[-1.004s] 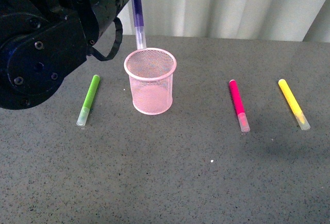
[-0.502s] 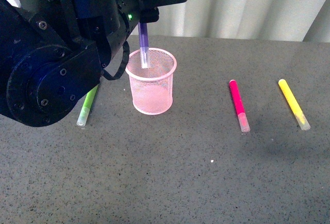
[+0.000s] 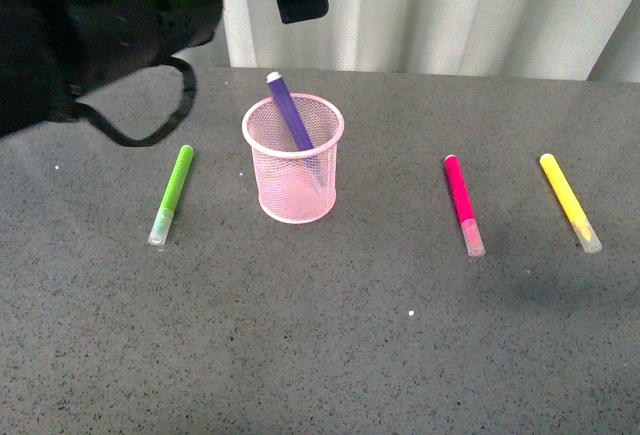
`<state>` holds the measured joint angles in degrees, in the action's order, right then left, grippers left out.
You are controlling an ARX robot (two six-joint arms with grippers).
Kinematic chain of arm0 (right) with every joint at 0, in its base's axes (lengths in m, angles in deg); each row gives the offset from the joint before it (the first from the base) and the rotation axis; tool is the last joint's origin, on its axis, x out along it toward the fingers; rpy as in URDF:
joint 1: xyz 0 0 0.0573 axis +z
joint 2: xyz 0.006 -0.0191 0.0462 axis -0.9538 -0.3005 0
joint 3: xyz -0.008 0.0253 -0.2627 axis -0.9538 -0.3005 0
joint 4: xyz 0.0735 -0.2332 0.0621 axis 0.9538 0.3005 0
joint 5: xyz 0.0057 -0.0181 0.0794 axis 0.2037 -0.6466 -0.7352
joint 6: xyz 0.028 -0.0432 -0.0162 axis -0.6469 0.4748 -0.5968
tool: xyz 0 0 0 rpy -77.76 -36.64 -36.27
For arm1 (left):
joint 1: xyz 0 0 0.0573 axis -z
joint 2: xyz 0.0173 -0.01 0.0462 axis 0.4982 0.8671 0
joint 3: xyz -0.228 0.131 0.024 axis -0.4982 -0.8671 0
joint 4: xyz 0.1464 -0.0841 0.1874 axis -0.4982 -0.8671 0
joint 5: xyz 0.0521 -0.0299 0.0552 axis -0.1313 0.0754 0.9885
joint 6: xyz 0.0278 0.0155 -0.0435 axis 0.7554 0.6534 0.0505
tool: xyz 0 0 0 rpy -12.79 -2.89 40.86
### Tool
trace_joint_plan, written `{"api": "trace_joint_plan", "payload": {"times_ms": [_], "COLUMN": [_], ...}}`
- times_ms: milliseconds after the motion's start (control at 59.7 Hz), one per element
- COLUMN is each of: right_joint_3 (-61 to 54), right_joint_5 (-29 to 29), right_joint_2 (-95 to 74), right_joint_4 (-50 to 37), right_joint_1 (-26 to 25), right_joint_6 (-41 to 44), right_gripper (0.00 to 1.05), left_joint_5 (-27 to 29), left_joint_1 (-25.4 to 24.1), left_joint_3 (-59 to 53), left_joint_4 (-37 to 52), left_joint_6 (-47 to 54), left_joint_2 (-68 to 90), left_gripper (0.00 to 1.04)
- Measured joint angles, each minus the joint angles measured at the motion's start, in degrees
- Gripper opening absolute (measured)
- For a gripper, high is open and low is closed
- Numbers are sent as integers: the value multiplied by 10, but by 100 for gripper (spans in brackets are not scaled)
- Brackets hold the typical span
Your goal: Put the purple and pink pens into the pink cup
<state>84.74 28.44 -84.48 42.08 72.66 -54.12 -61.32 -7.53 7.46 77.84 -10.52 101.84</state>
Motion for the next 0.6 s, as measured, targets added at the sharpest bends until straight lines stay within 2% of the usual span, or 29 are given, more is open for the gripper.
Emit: {"api": "trace_joint_plan", "payload": {"times_ms": [33, 201, 402, 435, 469, 502, 603], "right_joint_3": [0, 0, 0, 0, 0, 0, 0], "right_joint_5": [0, 0, 0, 0, 0, 0, 0], "right_joint_2": [0, 0, 0, 0, 0, 0, 0], "right_joint_4": [0, 0, 0, 0, 0, 0, 0], "right_joint_1": [0, 0, 0, 0, 0, 0, 0], "right_joint_6": [0, 0, 0, 0, 0, 0, 0], "right_gripper": [98, 98, 98, 98, 98, 98, 98], "left_joint_5": [-2, -3, -2, 35, 74, 77, 66], "left_joint_1": [-3, -21, -24, -23, -26, -35, -60], "left_joint_3": [-17, -107, -119, -134, -171, -207, -252], "left_joint_4": [-25, -214, -238, -191, -97, -30, 7], "left_joint_6": [10, 44, 59, 79, 103, 120, 134], "left_joint_2": [-31, -224, -282, -272, -270, -279, -318], "left_gripper": [100, 98, 98, 93, 84, 75, 59]}}
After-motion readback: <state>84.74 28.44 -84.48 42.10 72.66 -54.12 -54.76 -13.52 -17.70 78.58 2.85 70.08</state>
